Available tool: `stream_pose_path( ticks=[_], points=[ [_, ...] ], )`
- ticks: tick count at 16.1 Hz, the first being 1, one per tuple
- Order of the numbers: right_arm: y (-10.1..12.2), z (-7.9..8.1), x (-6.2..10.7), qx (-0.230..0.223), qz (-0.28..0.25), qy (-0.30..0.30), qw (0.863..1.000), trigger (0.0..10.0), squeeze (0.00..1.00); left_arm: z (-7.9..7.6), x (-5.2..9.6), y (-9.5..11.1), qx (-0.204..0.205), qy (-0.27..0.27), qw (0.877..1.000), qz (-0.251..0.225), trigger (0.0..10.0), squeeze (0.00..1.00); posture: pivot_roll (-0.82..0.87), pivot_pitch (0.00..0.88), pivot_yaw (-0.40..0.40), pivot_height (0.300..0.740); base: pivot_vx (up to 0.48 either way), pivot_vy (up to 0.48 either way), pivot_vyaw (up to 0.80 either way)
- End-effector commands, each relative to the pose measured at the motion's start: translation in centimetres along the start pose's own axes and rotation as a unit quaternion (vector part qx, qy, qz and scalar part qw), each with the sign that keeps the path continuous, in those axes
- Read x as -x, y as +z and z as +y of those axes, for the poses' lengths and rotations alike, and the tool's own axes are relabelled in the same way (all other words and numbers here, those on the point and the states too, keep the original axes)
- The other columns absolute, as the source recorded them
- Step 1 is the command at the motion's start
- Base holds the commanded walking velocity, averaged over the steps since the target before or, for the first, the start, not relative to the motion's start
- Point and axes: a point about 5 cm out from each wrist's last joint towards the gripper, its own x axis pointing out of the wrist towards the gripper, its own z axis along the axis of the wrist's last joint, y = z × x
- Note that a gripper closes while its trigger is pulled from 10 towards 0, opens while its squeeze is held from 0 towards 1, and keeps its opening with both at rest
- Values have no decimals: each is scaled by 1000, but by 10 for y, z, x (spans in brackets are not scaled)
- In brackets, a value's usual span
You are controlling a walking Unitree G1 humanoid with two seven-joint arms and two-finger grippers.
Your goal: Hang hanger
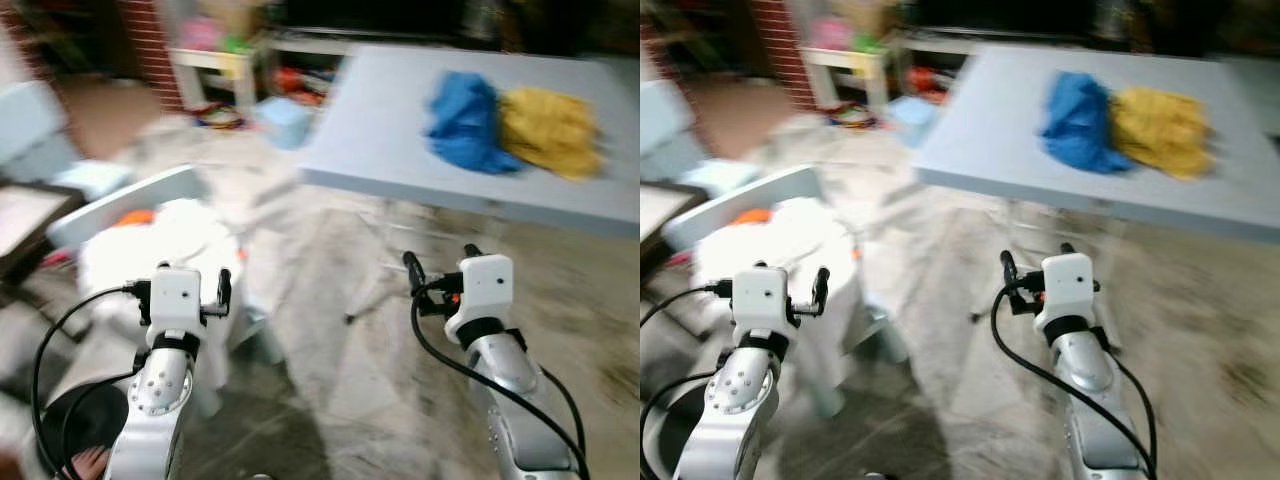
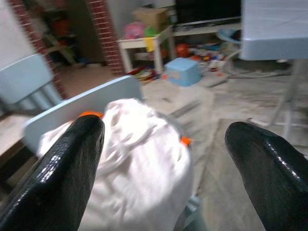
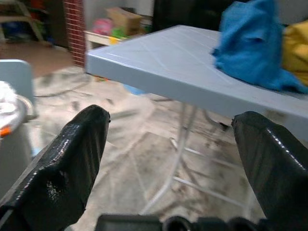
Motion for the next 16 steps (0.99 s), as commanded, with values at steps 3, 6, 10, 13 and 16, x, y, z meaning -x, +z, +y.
stream_pose_path(
  ticks=[3,6,10,13,16],
  points=[
    [-2,-4,1,0,4,-6,1000,10000,0,-2,1,0,4,-3,1000,2,10000,0,40,75,-5,740,0,0,800],
    [-3,-1,2,-2,5,-1,1000,10000,0,-2,1,1,7,-4,1000,4,10000,0,38,83,-3,740,0,0,800],
    [-3,-1,1,-14,4,-3,1000,10000,0,0,0,-2,19,9,1000,18,10000,0,37,86,0,740,0,0,184],
    [-3,0,1,-14,3,-2,1000,10000,0,0,-1,-2,17,6,1000,18,10000,0,37,86,1,740,0,291,0],
    [-3,0,0,-15,3,-2,1000,10000,0,-1,-2,-2,19,6,1000,21,10000,0,35,84,1,740,0,332,0]
  ],
)
